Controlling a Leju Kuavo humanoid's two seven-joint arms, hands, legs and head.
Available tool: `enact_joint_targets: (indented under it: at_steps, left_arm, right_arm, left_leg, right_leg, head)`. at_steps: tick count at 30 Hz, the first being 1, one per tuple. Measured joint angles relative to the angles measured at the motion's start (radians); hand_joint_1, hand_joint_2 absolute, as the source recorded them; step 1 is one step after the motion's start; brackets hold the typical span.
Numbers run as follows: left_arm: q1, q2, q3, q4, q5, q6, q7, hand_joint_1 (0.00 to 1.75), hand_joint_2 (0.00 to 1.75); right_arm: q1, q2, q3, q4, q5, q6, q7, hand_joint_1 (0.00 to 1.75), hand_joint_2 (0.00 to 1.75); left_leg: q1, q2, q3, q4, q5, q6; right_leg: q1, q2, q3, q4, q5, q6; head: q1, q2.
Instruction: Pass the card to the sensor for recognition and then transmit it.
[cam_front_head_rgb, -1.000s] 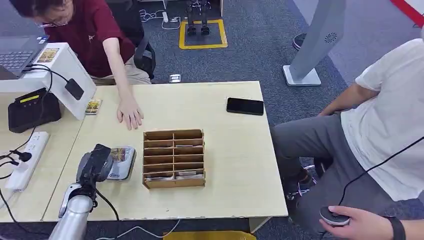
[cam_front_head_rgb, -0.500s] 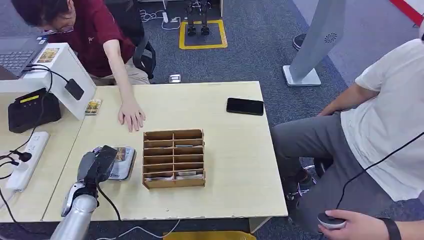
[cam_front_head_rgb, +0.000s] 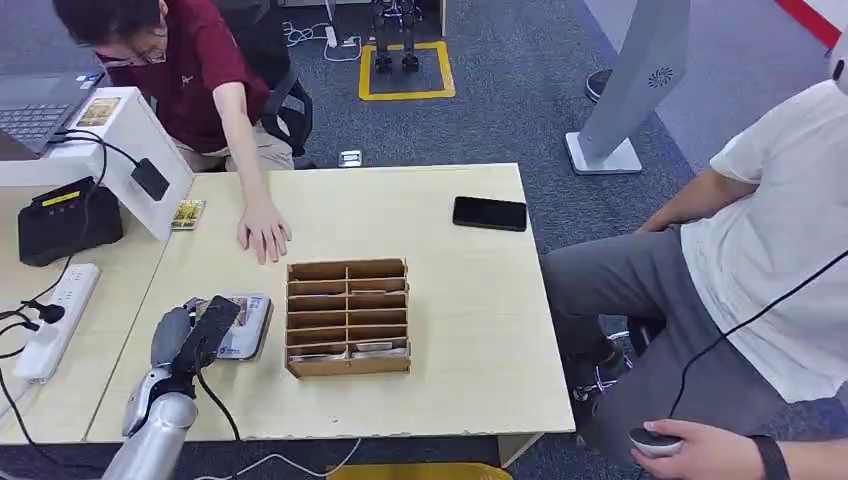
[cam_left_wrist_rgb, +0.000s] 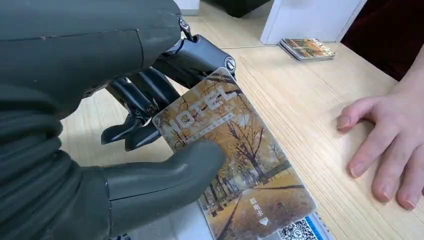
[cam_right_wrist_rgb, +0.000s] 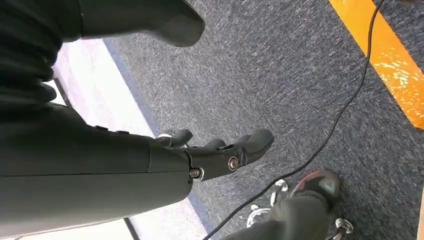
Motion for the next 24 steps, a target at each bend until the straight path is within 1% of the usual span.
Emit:
enact_joint_targets:
  at_steps: [17, 24]
  left_arm:
    - [-0.002, 0.000, 0.000, 0.007, -0.002, 0.000, 0.000, 1.75, 1.75]
    - [-0.002, 0.000, 0.000, 0.022, -0.076, 0.011, 0.017, 1.75, 1.75]
  right_arm:
    - [0.000, 0.002, 0.000, 0.000, 0.000, 0.000, 0.000, 0.00, 1.75]
    - [0.000, 0.002, 0.000, 0.000, 0.019, 0.000, -0.014, 0.00, 1.75]
  left_leg:
    - [0.000, 0.000, 0.001, 0.000, 0.000, 0.000]
    - [0.000, 0.000, 0.001, 0.000, 0.000, 0.000]
  right_leg:
    - [0.000, 0.000, 0.001, 0.000, 0.000, 0.000]
    - [0.000, 0.000, 0.002, 0.000, 0.000, 0.000]
  head:
    - [0.000, 0.000]
    - [0.000, 0.000]
